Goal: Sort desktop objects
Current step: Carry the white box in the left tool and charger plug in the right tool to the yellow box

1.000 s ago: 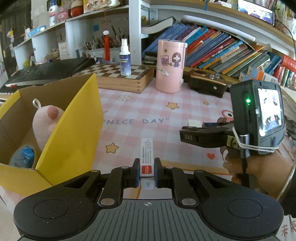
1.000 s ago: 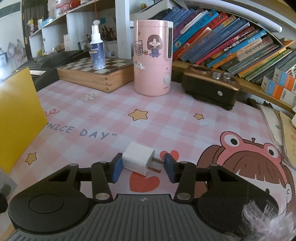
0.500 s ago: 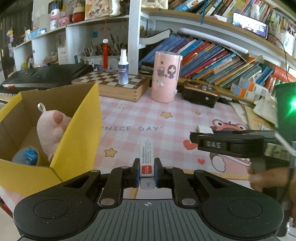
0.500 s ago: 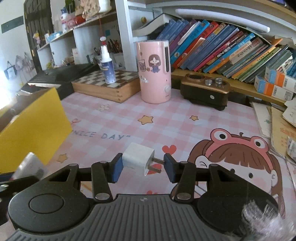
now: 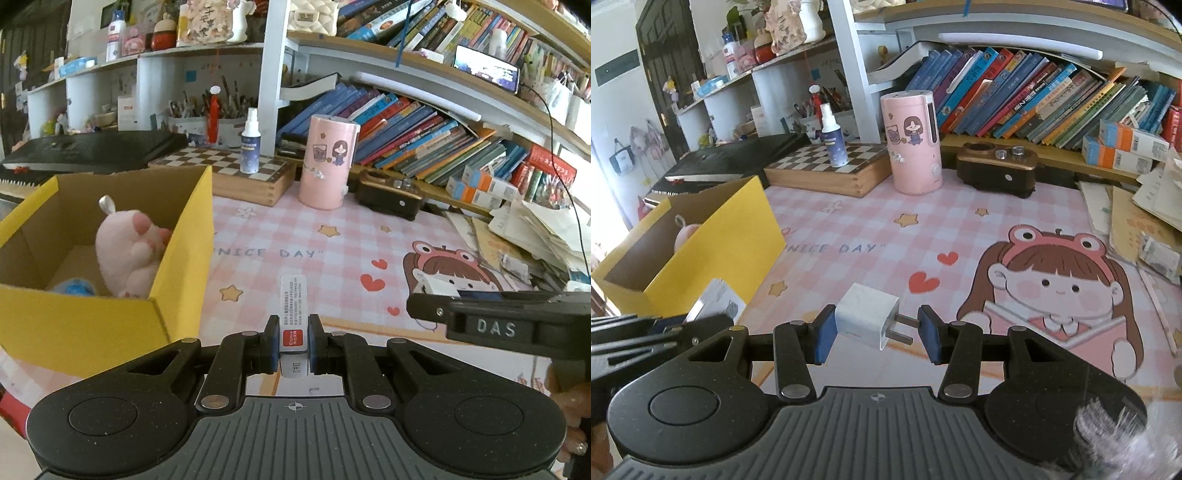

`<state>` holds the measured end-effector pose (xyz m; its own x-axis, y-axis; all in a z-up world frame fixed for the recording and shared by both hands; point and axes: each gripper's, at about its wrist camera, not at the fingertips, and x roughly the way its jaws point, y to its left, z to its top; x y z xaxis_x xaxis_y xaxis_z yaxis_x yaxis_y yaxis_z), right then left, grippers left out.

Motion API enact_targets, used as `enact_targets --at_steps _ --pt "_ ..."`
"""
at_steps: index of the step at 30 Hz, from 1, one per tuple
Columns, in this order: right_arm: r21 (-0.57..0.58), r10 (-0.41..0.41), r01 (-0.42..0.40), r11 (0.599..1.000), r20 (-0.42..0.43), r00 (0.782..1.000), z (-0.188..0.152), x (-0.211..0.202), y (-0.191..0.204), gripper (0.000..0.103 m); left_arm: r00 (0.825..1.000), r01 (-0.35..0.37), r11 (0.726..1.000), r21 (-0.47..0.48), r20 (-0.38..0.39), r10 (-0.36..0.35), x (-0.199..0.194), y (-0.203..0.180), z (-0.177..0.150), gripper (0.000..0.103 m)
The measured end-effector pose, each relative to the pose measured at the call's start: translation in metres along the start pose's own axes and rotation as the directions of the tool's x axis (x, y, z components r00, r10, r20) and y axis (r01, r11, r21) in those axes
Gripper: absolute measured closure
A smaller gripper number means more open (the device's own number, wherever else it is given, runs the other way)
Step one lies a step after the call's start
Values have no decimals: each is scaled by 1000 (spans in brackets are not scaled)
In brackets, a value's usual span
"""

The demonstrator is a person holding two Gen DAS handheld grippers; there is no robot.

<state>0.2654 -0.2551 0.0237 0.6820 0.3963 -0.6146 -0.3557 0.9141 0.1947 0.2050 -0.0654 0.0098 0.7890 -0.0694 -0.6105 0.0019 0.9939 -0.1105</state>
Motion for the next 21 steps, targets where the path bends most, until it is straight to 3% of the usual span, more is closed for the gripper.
enact_targets --at_steps 21 --pt "-41 -44 42 998 -52 998 -61 -50 94 58 997 77 997 -20 -25 -77 -61 58 -48 90"
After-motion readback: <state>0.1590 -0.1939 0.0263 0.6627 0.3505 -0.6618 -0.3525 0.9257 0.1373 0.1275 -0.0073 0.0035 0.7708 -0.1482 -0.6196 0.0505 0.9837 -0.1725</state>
